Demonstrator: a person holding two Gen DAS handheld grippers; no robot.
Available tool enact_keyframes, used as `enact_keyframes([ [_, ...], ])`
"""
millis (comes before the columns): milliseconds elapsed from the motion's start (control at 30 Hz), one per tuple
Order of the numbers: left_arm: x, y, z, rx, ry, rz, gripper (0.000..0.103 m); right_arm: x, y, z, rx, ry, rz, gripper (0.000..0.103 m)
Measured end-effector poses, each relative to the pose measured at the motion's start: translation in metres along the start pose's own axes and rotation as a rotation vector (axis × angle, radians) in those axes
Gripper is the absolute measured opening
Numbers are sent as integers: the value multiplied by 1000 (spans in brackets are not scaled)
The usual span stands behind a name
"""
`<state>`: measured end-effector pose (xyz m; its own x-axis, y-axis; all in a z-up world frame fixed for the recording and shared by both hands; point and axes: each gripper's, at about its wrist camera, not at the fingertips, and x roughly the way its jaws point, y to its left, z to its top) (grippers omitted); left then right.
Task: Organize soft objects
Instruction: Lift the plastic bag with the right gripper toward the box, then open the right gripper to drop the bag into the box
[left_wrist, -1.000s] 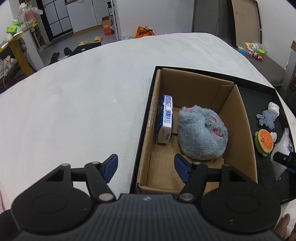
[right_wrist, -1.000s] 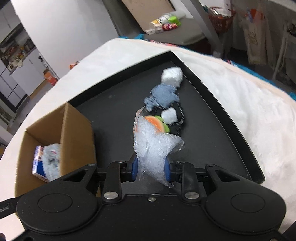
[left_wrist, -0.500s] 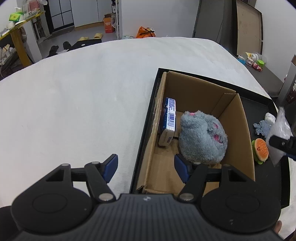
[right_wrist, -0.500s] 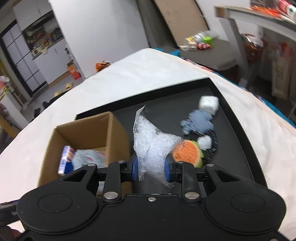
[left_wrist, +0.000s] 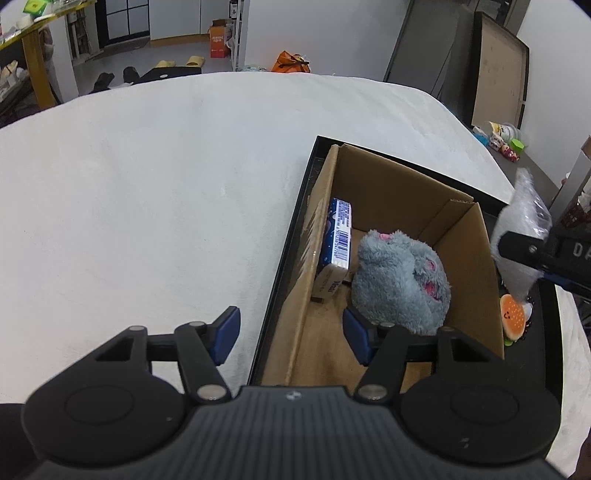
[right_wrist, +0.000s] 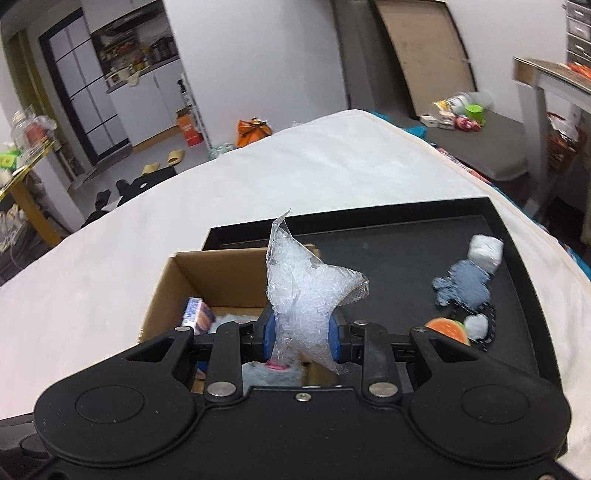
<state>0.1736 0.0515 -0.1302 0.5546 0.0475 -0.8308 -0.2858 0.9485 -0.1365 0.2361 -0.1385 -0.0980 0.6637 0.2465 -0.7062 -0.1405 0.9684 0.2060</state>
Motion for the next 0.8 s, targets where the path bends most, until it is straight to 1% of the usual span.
enact_keyframes([
  [33,1,1,0,-7,1,-8,55,2,4,1,-8,4,4,28],
  [100,3,5,0,-30,9,-26,45,5,10,3,-21,8,9,28],
  [133,4,7,1,-41,14,-33,42,6,13,3,-32,7,9,28],
  [200,7,9,1,-54,21,-48,31,9,19,6,-55,8,11,28],
  [300,11,11,1,-79,32,-73,22,12,28,11,-79,7,29,29],
  [400,12,14,2,-93,30,-78,20,14,36,17,-107,13,61,33],
  [467,12,15,2,-100,31,-85,20,16,40,19,-129,15,59,35],
  [567,12,15,3,-100,30,-90,20,15,39,22,-146,5,47,42],
  [667,11,17,2,-100,32,-95,20,11,33,22,-137,4,41,42],
  [800,11,17,2,-96,31,-92,20,5,25,19,-158,15,38,43],
])
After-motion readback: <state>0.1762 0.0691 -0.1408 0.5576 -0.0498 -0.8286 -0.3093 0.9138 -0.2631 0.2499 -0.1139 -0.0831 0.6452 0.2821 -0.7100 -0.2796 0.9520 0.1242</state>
